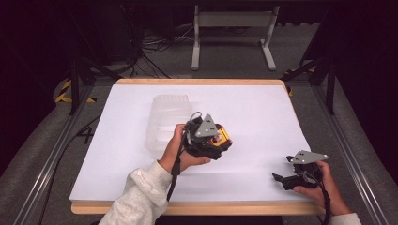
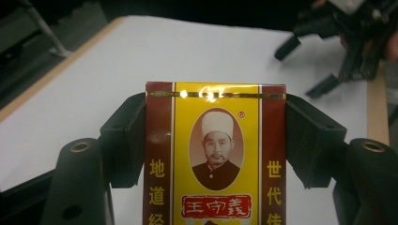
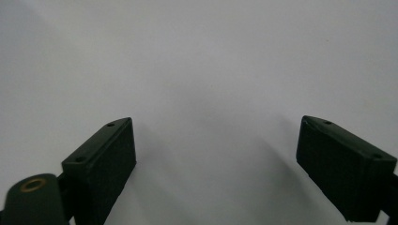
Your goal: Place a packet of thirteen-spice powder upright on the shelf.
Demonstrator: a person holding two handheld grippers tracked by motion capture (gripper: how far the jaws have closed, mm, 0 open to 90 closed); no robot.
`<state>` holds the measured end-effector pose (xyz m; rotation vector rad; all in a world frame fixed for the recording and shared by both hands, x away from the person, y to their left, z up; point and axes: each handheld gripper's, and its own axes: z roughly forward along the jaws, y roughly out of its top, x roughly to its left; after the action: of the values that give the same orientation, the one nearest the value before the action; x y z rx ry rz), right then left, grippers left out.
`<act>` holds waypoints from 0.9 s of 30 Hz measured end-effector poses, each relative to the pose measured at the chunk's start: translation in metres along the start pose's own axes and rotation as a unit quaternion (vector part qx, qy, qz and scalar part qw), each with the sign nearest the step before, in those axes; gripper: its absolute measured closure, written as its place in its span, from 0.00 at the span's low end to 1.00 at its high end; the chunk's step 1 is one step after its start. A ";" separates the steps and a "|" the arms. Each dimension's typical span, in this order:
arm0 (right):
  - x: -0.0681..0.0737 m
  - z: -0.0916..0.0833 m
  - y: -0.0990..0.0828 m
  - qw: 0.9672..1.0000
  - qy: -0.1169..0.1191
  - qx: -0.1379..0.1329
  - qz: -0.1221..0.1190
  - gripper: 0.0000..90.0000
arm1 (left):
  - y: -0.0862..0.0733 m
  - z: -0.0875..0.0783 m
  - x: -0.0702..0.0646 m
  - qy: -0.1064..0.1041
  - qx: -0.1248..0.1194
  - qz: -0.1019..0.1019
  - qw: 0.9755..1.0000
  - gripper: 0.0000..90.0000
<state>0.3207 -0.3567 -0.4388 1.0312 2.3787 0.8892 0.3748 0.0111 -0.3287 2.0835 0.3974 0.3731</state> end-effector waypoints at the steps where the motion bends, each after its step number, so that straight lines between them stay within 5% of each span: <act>1: 0.000 0.000 0.000 1.000 -0.001 0.001 -0.001 0.14 | -0.001 -0.005 0.004 0.008 -0.007 -0.007 1.000 0.36; 8: 0.002 0.002 0.001 1.000 0.000 0.003 -0.003 0.14 | -0.012 -0.027 0.032 0.078 -0.036 -0.039 0.996 0.36; 14: 0.003 0.003 0.002 1.000 0.001 0.002 -0.005 0.15 | -0.029 -0.034 0.059 0.126 -0.062 -0.092 0.986 0.36; 15: 0.003 0.003 0.002 1.000 0.001 0.002 -0.005 0.15 | -0.029 -0.034 0.059 0.126 -0.062 -0.092 0.986 0.36; 18: 0.004 0.003 0.002 1.000 0.001 0.001 -0.008 0.15 | -0.037 -0.036 0.068 0.154 -0.083 -0.119 0.977 0.36; 20: 0.004 0.003 0.002 1.000 0.003 0.002 -0.008 0.15 | -0.040 -0.038 0.072 0.161 -0.087 -0.130 0.975 0.36; 23: 0.004 0.003 0.002 1.000 0.005 0.002 -0.009 0.15 | -0.047 -0.040 0.080 0.188 -0.092 -0.157 0.965 0.36; 27: 0.005 0.004 0.002 1.000 0.005 0.002 -0.009 0.15 | -0.053 -0.040 0.079 0.199 -0.101 -0.167 0.960 0.36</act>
<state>0.3207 -0.3504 -0.4403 1.0074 2.3945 0.8855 0.4220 0.1012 -0.3456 1.6987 0.8997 0.6030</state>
